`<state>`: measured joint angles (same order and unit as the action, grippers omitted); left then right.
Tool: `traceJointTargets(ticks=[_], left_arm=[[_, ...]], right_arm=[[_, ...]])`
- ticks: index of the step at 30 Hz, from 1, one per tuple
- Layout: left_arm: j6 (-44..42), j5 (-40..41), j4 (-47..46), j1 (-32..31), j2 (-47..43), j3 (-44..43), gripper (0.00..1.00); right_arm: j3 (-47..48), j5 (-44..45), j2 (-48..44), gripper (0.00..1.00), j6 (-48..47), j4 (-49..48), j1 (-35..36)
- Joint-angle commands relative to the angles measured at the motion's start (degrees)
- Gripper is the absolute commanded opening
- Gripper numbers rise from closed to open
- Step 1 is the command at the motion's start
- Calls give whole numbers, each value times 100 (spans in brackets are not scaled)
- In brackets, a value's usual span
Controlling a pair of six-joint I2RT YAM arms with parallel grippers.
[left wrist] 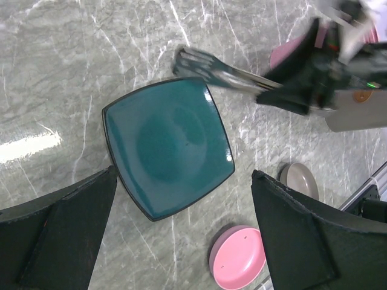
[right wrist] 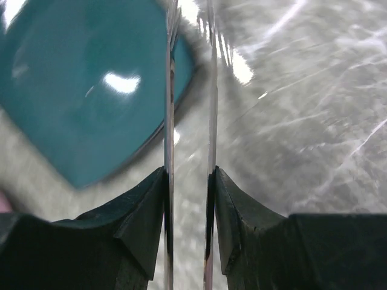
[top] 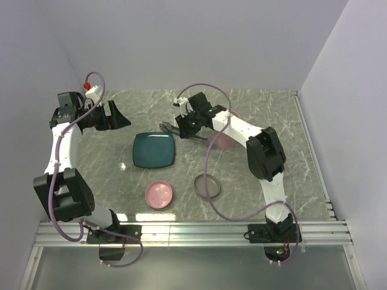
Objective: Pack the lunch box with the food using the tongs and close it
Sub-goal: Place the clamp on the plate.
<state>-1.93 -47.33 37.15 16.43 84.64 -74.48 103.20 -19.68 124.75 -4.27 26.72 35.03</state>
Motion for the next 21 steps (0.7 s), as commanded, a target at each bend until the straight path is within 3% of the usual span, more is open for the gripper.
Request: traceJointTargets(ticks=[1,11,21], left_arm=[[-97,-180,-146,-8,-71,-23,99],[-53,-171,-120,-8,-26,-137,99],[18,-189,-208,-8,-18,-49,99]], right_arm=[[-361,-738,-1075,44,-1162,-396,31],[43,-2073,-900,46,-1760,-35,74],[402,-2303,-294,49,-2745,403,180]])
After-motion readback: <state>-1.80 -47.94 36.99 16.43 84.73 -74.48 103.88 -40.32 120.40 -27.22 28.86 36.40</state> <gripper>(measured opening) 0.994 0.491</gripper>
